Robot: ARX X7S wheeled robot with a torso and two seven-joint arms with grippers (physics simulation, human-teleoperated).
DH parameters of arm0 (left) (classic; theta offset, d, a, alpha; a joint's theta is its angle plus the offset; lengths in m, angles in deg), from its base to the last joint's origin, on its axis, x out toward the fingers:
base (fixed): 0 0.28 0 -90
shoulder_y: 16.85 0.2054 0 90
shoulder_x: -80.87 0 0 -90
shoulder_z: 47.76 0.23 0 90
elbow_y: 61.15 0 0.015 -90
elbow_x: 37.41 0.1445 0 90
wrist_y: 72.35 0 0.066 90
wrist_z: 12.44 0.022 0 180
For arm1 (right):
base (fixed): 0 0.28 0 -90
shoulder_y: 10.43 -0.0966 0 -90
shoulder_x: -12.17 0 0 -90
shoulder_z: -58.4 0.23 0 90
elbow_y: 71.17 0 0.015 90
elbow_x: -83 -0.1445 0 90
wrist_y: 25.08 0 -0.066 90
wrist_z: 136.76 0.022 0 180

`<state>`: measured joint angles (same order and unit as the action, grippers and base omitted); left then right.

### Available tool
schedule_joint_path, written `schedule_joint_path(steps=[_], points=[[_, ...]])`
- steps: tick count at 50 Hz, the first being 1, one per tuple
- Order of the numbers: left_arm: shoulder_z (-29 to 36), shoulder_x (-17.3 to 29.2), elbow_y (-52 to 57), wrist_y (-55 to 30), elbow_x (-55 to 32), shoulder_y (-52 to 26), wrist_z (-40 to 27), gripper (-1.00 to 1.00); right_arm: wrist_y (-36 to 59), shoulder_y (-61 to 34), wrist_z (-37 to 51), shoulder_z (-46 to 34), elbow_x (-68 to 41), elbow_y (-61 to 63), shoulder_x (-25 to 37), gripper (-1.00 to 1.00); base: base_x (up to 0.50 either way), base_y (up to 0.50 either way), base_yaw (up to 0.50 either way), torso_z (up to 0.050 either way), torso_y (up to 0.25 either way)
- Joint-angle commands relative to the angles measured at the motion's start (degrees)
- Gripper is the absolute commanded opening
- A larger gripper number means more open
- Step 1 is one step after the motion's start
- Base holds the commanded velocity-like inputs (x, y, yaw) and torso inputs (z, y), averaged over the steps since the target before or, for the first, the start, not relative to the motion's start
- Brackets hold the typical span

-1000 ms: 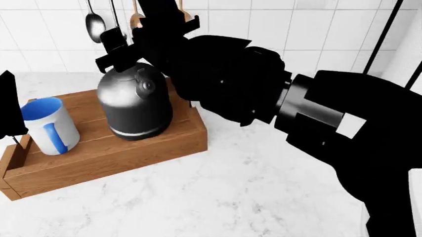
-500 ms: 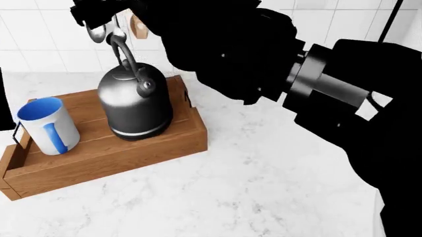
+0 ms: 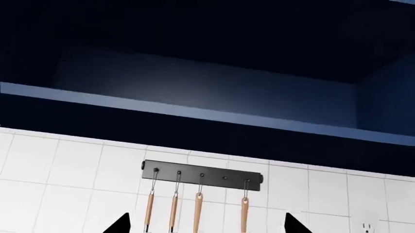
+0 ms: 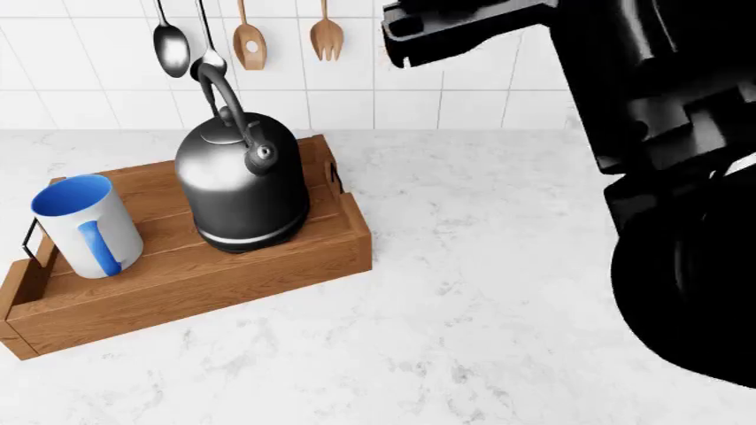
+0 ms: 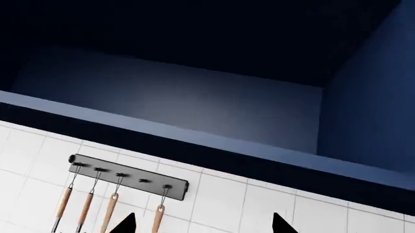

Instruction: Pick the kettle from the counter and place it on the tray. Then pick the mug from the cabinet and place it on the tray. Then close the cabinet doors.

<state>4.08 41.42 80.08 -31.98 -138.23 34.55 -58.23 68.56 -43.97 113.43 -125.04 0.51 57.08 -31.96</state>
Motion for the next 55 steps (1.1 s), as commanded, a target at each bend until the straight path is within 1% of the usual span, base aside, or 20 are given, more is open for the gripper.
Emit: schedule_joint_path(steps=[1,3,5,10,13,16,18,21,23,26,30,33,42,55], points=[[5.6,1.0,8.1,5.4,-6.8,-6.1,-10.9,1.0,-9.5,-11.4,14.7,-26.6,14.6,21.7,18.8,1.0,0.0,0.0,0.0,0.0,0.0],[5.3,0.0,8.7,4.7,-8.4,-7.0,-11.8,1.0,-11.6,-11.4,15.4,-32.2,19.7,21.7,20.8,1.0,0.0,0.0,0.0,0.0,0.0],[4.7,-2.4,8.7,1.4,-10.7,-9.8,-13.4,1.0,-12.9,-11.4,15.5,-36.0,23.1,21.7,22.9,1.0,0.0,0.0,0.0,0.0,0.0],[-0.8,-8.4,8.7,-7.2,-16.7,-13.1,-16.1,1.0,-12.0,-11.4,13.5,-36.2,24.4,21.7,28.0,1.0,0.0,0.0,0.0,0.0,0.0],[-2.6,-10.0,8.6,-9.8,-19.5,-14.9,-17.8,1.0,-11.5,-11.4,12.6,-35.7,24.4,21.7,30.1,1.0,0.0,0.0,0.0,0.0,0.0],[-2.9,-10.3,8.6,-10.5,-21.8,-17.7,-20.0,1.0,-10.2,-11.4,10.2,-33.2,23.1,21.7,33.5,1.0,0.0,0.0,0.0,0.0,0.0],[-2.6,-9.7,8.6,-10.5,-23.1,-20.2,-21.7,1.0,-8.9,-11.4,8.1,-30.5,21.4,21.7,35.9,1.0,0.0,0.0,0.0,0.0,0.0],[-1.3,-7.5,8.6,-9.7,-25.1,-25.3,-25.0,1.0,-7.7,-11.4,5.6,-27.6,19.7,21.7,38.8,1.0,0.0,0.0,0.0,0.0,0.0],[-0.4,-5.3,8.6,-9.5,-26.9,-29.9,-27.4,1.0,-7.9,-11.4,4.5,-27.0,19.4,21.7,40.1,1.0,0.0,0.0,0.0,0.0,0.0],[0.2,-3.2,8.6,-9.0,-29.8,-35.5,-30.2,1.0,-9.6,-11.3,4.0,-28.0,19.4,21.7,40.6,1.0,0.0,0.0,0.0,0.0,0.0],[-0.5,-2.9,8.2,-9.7,-31.2,-37.4,-31.3,1.0,-11.3,-11.4,4.7,-30.7,21.0,21.7,40.0,1.0,0.0,0.0,0.0,0.0,0.0],[-1.4,-3.4,8.1,-10.7,-31.7,-37.1,-31.4,1.0,-11.8,-11.4,5.5,-32.0,21.9,21.7,39.3,1.0,0.0,0.04,0.0,0.0,0.0],[-4.6,-6.0,7.5,-14.1,-32.1,-34.5,-30.9,1.0,-13.5,-11.4,8.2,-35.2,24.1,21.7,37.8,1.0,0.0,0.5,0.0,0.0,0.0],[-6.7,-7.2,7.6,-15.2,-33.9,-32.9,-31.6,1.0,-14.7,-11.4,9.9,-37.4,25.4,21.7,36.1,1.0,0.0,0.5,0.0,0.0,0.0]])
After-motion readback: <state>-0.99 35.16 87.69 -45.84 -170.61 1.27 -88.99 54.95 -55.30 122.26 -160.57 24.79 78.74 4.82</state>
